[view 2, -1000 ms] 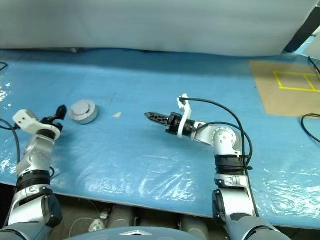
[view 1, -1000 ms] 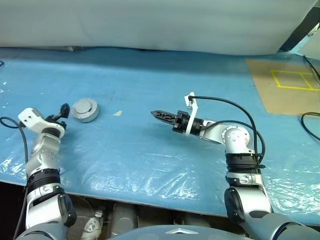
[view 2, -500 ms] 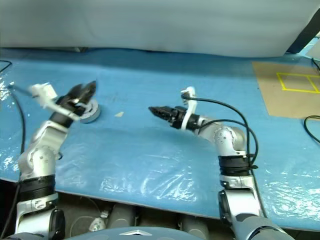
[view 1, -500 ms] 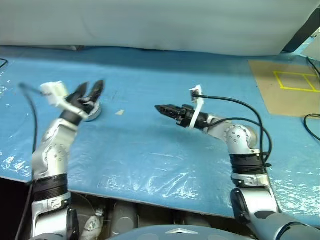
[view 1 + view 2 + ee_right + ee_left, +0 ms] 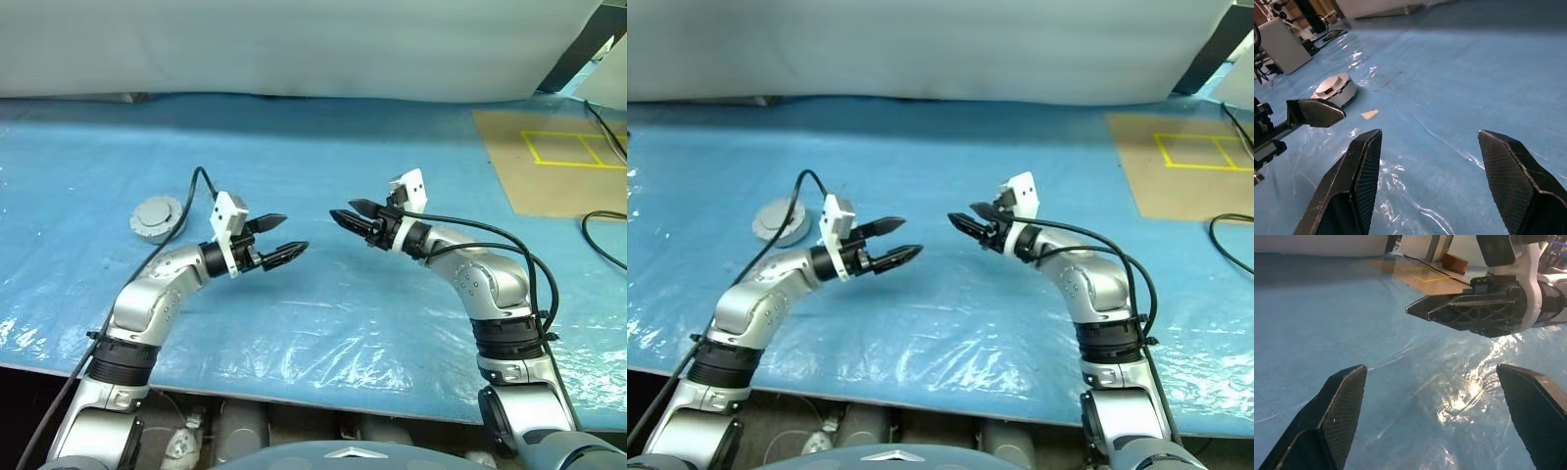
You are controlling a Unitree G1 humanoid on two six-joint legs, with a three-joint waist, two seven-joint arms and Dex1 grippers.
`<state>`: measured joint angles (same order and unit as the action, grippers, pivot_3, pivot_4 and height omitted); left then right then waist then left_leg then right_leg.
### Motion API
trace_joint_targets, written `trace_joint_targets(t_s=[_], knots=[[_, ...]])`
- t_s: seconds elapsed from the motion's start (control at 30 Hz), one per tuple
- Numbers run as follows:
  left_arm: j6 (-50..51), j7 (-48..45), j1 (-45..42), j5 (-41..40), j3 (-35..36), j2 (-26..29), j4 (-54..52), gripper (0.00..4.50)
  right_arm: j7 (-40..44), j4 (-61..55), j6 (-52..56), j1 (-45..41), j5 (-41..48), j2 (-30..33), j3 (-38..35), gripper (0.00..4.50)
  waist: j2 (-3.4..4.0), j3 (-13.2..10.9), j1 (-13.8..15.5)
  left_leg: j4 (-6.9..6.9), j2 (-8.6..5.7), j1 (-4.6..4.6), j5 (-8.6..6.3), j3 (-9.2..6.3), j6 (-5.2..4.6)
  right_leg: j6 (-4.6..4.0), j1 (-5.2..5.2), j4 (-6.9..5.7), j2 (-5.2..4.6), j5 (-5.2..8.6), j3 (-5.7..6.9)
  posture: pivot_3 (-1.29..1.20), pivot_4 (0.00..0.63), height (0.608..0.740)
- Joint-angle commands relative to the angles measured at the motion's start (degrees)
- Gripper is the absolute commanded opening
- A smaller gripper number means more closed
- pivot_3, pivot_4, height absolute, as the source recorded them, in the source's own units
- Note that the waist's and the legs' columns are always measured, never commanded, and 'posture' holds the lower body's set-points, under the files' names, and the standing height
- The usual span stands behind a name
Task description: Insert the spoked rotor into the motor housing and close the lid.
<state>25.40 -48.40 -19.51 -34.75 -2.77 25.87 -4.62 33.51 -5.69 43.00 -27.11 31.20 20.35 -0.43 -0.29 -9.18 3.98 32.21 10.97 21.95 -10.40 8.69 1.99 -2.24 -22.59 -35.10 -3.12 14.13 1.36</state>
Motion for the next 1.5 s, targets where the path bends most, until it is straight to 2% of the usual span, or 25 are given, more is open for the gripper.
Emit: trace_joint_targets(t_s=[0.03,0.63,1.5], knots=[[0.34,-1.54,-1.39,-0.68,2.18,0.62,0.32,4.46,-0.04,-2.05,-0.68,-1.10,0.50,-0.28,-0.91,3.28,0.01,-0.01,0.01,0.00,0.01,-0.04,0.00,0.01,0.00,-0.03,0.03,-0.01,0.00,0.02,0.00,0.00,0.150,0.740],[2.47,-1.62,-3.47,-0.04,4.51,0.15,1.66,4.46,-0.77,-1.94,-1.91,-0.82,-0.85,-2.88,0.34,3.28,0.02,-0.01,0.02,0.04,0.00,0.01,0.03,0.04,-0.06,-0.04,-0.04,-0.16,-0.05,0.03,-0.02,0.00,0.150,0.740],[3.12,-1.40,-2.59,0.36,6.24,0.61,0.84,4.46,1.26,1.06,-4.25,-2.52,-2.36,-2.81,0.93,3.28,0.03,-0.02,0.01,0.06,0.00,0.00,0.04,0.04,-0.06,-0.06,-0.06,-0.22,-0.04,0.03,-0.02,0.00,0.150,0.740]])
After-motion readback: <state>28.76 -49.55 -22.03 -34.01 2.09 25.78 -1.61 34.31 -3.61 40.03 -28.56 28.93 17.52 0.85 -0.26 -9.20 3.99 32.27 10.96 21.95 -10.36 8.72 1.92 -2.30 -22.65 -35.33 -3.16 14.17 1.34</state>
